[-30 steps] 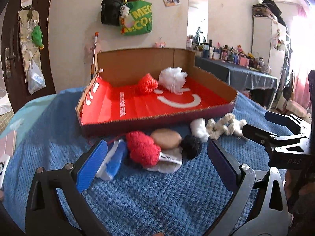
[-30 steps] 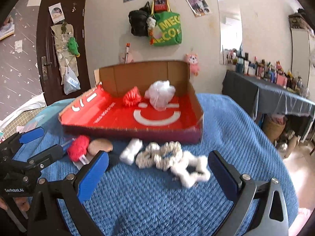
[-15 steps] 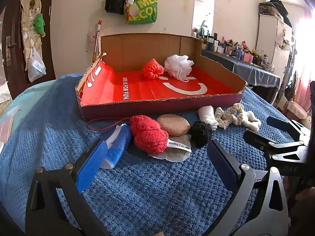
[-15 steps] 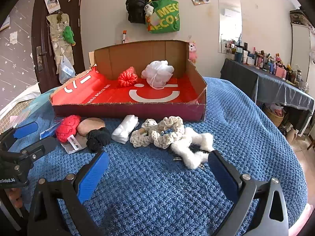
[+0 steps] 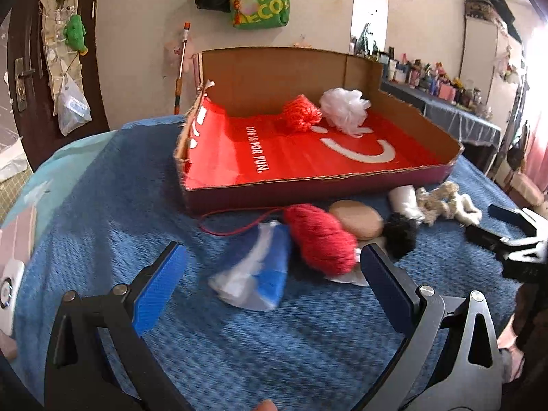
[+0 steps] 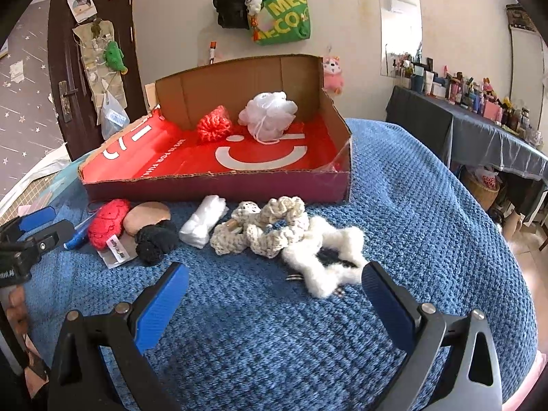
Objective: Organize soft objects
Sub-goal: 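Withdraw both open tools from the box back over the blanket, then grasp the blue-and-white cloth bundle with the left tool while the right tool grasps the white star plush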
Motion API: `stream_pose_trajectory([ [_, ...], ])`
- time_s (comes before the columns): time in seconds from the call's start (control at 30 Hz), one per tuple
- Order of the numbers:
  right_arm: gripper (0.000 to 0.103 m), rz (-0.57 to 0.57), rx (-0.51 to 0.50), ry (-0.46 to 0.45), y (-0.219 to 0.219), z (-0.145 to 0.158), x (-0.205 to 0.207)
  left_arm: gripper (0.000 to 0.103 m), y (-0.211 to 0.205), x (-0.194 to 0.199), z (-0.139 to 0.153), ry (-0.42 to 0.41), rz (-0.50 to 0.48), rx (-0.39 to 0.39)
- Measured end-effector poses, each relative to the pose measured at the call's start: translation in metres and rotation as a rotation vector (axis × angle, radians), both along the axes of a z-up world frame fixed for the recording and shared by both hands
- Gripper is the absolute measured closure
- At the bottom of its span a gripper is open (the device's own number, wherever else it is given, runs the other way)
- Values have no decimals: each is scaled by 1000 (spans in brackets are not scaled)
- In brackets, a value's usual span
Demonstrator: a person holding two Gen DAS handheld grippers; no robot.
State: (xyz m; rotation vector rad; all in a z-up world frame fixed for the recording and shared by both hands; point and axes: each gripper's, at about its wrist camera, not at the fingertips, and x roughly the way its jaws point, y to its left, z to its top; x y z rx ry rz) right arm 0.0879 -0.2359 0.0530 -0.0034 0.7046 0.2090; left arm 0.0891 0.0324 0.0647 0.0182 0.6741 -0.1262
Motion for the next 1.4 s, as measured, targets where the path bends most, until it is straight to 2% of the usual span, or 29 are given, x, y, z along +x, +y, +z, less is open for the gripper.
stream_pose_trajectory([
  [0.17,0,20,1,46,-13,0,11,0,8,10,-5,50,-42,38],
  [0.47,0,71,-6,149,-33,-4,39,4,15,29,-15,128,-91,47],
  [0.6,14,83,-39,183,-33,-12,47,8,15,38,-21,163,-118,19],
  [0.7,21,93,-51,183,-31,-15,47,18,15,41,-22,170,-144,-11],
  [0.73,26,97,-57,176,-30,-14,47,22,14,41,-22,172,-153,-13],
  [0.83,36,108,-65,170,-28,-14,46,37,12,42,-23,178,-184,-14],
  [0.9,41,115,-63,167,-28,-14,47,40,11,40,-24,184,-201,-15],
  [1.03,45,123,-52,160,-29,-14,47,63,13,39,-25,180,-214,-10],
  [1.13,47,135,-35,154,-31,-13,45,70,17,36,-24,170,-218,-24],
  [1.4,47,125,-18,86,-32,4,34,71,19,27,-7,111,-207,-15],
])
